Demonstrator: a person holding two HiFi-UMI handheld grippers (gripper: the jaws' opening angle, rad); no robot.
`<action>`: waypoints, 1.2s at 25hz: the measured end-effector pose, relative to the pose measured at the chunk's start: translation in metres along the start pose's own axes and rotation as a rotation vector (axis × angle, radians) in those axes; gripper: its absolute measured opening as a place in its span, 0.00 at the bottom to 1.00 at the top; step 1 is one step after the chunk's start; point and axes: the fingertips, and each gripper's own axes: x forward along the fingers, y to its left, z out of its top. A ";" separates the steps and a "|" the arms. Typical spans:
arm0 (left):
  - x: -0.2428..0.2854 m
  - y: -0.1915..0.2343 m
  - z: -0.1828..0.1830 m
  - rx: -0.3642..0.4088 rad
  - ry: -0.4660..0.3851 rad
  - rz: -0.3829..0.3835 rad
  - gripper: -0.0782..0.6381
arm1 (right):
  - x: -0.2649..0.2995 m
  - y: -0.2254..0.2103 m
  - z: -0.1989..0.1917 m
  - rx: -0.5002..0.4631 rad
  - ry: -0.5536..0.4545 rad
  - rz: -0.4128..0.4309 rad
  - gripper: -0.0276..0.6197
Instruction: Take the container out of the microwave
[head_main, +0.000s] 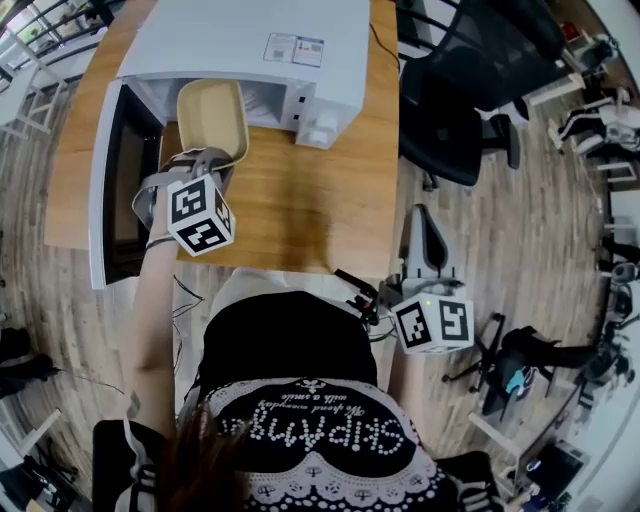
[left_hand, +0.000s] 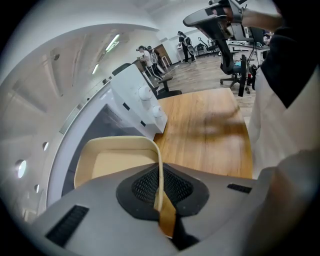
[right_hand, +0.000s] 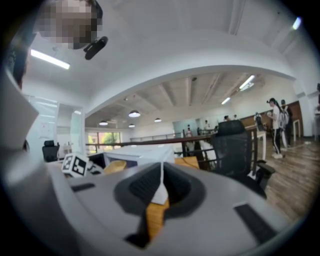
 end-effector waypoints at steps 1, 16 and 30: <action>-0.006 -0.005 0.002 0.002 -0.002 -0.001 0.16 | -0.002 0.000 0.000 0.000 -0.002 0.002 0.10; -0.087 -0.054 0.019 0.042 -0.075 -0.039 0.16 | -0.012 0.018 -0.009 0.024 -0.004 0.043 0.10; -0.148 -0.103 0.005 0.074 -0.077 -0.126 0.16 | -0.012 0.030 -0.007 0.018 -0.010 0.081 0.10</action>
